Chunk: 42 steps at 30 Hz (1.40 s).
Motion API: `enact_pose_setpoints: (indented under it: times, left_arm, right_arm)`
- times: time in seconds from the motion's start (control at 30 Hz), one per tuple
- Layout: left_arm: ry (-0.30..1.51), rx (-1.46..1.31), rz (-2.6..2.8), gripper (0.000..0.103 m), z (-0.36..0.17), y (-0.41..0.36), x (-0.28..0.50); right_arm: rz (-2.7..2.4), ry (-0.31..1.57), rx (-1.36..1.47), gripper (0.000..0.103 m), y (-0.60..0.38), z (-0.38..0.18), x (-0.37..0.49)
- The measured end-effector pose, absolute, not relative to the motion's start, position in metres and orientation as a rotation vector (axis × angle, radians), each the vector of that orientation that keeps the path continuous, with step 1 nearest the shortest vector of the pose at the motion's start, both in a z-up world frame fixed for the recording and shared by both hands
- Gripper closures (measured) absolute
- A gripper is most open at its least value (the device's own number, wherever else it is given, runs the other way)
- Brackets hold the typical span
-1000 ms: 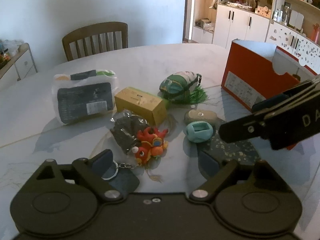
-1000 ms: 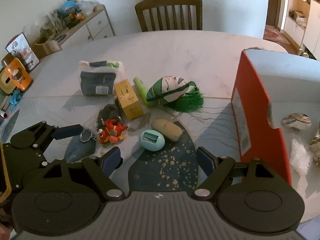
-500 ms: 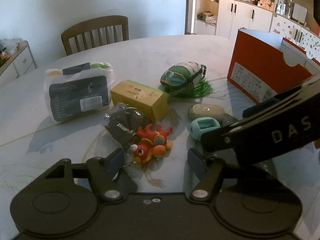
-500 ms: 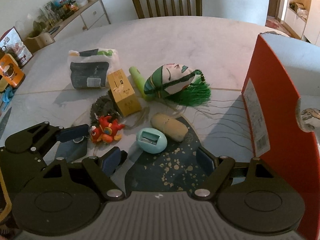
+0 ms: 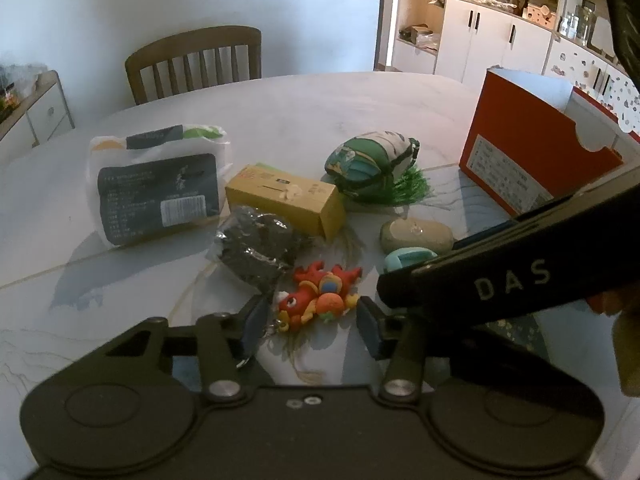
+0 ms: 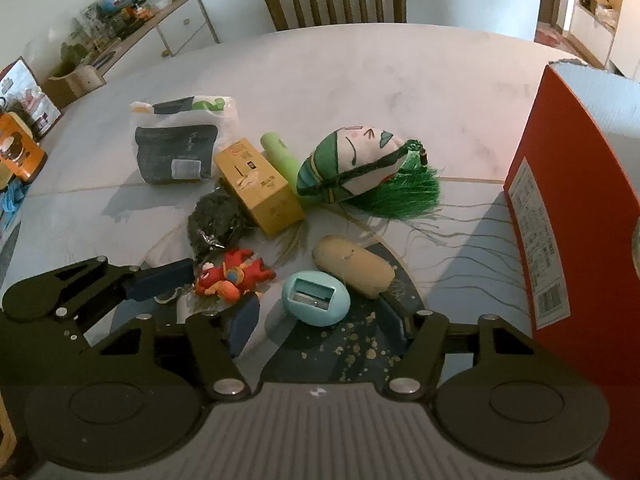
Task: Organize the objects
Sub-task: 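Grasp the teal egg toy with the right tool while the left tool grasps the red plush dragon, then lift and carry the teal egg and red dragon with both tools over the shoebox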
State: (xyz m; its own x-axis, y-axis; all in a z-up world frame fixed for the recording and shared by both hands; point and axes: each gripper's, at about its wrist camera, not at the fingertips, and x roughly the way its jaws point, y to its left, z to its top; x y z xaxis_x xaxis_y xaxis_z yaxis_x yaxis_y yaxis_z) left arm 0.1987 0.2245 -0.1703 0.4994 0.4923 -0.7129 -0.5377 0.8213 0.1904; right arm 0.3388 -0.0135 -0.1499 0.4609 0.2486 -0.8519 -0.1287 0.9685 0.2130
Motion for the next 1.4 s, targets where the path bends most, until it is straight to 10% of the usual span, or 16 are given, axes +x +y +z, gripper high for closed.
enact_pose_setpoints:
  times: [0.3, 1.4]
  left_arm:
    - [0.843, -0.065, 0.626, 0.068, -0.169, 0.225, 0.2]
    - [0.866, -0.193, 0.542, 0.069, -0.168, 0.16, 0.138]
  right_arm:
    - [0.209, 1.098, 0.137, 0.066, -0.012, -0.154, 0.34]
    - [0.268, 1.054, 0.149, 0.068, -0.038, -0.12, 0.245]
